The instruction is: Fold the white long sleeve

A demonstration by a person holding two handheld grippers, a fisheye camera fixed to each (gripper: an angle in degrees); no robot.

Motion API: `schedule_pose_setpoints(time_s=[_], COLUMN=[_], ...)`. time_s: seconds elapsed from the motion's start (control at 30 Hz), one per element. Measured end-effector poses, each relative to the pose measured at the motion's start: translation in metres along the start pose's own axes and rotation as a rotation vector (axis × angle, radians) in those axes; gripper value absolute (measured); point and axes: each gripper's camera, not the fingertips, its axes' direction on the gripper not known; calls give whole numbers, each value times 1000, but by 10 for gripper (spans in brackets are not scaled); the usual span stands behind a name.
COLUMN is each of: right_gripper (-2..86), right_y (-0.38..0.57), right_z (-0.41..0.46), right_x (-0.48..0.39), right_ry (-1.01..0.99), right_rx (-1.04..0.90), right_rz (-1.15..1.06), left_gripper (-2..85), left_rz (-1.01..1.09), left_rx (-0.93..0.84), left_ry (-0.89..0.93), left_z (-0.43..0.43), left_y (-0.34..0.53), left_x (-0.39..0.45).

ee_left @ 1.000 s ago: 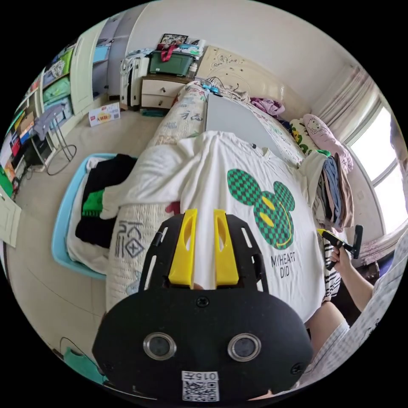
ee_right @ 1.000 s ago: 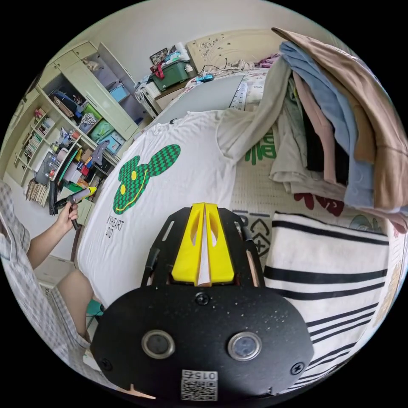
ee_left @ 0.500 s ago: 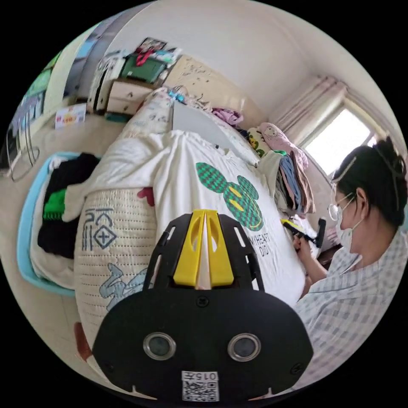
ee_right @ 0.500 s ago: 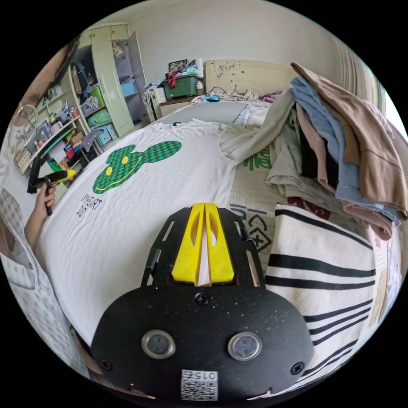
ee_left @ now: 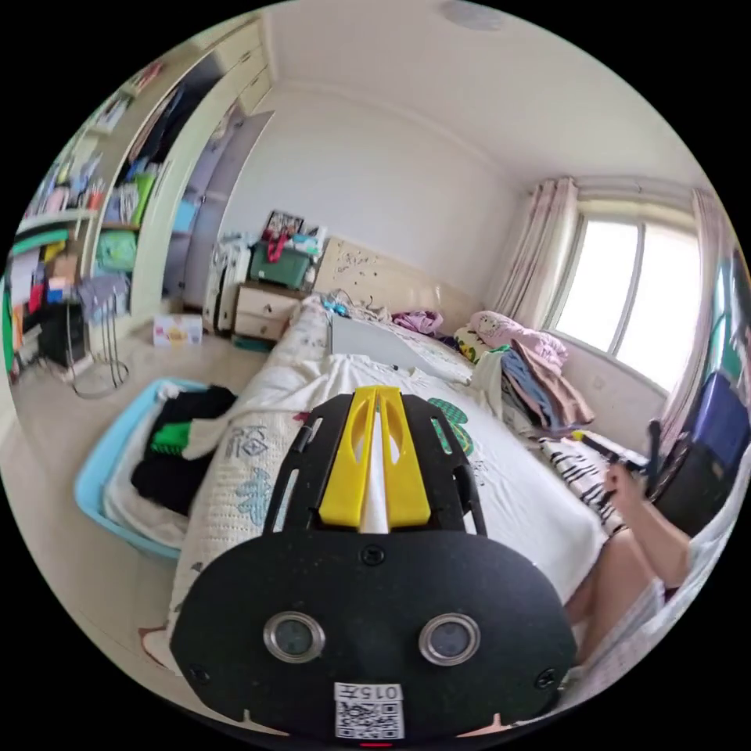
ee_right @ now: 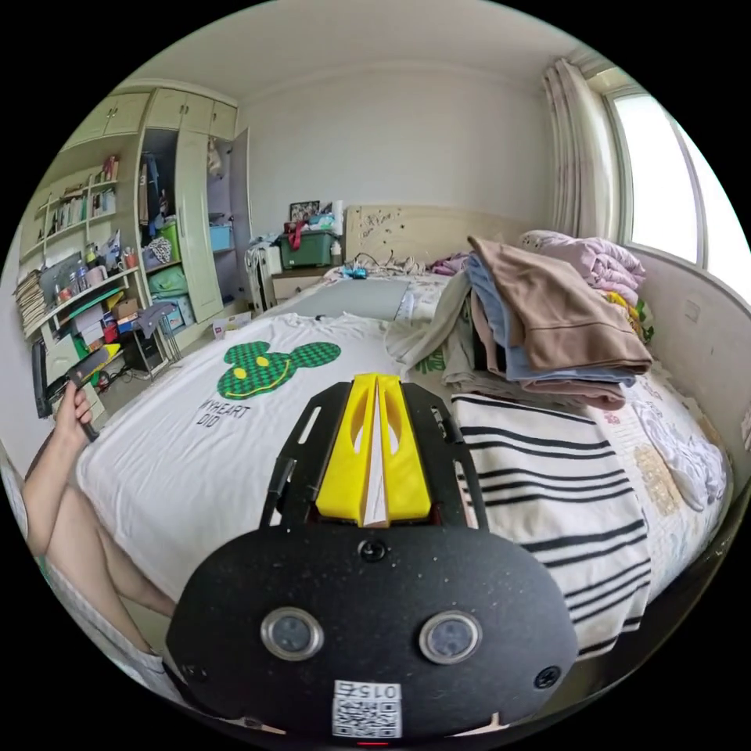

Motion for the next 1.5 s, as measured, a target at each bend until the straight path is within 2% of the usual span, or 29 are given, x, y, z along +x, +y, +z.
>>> schedule_pose_setpoints(time_s=[0.1,0.2,0.37,0.57,0.7,0.93,1.03,1.2,1.37,1.5], right_gripper=[-4,-3,3,42,56,63,81,130,126,110], right_y=[18,28,35,40,47,47,46,34,35,36], right_z=[-65,-118,-183,-218,-209,-172,-139,-100,-79,-53], right_x=[4,22,48,72,81,98,104,101,107,101], right_ry=[18,4,-12,-116,-184,-304,-418,-340,-372,-372], right_rx=[56,83,137,169,109,39,-17,-196,-299,-468], right_rz=[19,41,108,202,247,263,278,246,265,202], left_gripper=[-7,-6,8,37,61,81,91,96,97,64], left_rz=[83,96,42,33,-99,-257,-324,-371,-358,-329], left_rx=[124,208,201,188,99,-117,-169,-241,-394,-505], left_ry=[-123,-75,21,-53,-62,78,135,143,191,254], left_z=[-40,-77,-116,-153,-148,-127,-126,-107,-50,3], left_y=[6,4,-13,4,25,30,38,46,47,46], left_x=[32,44,47,36,2,-66,-94,-126,-136,-136])
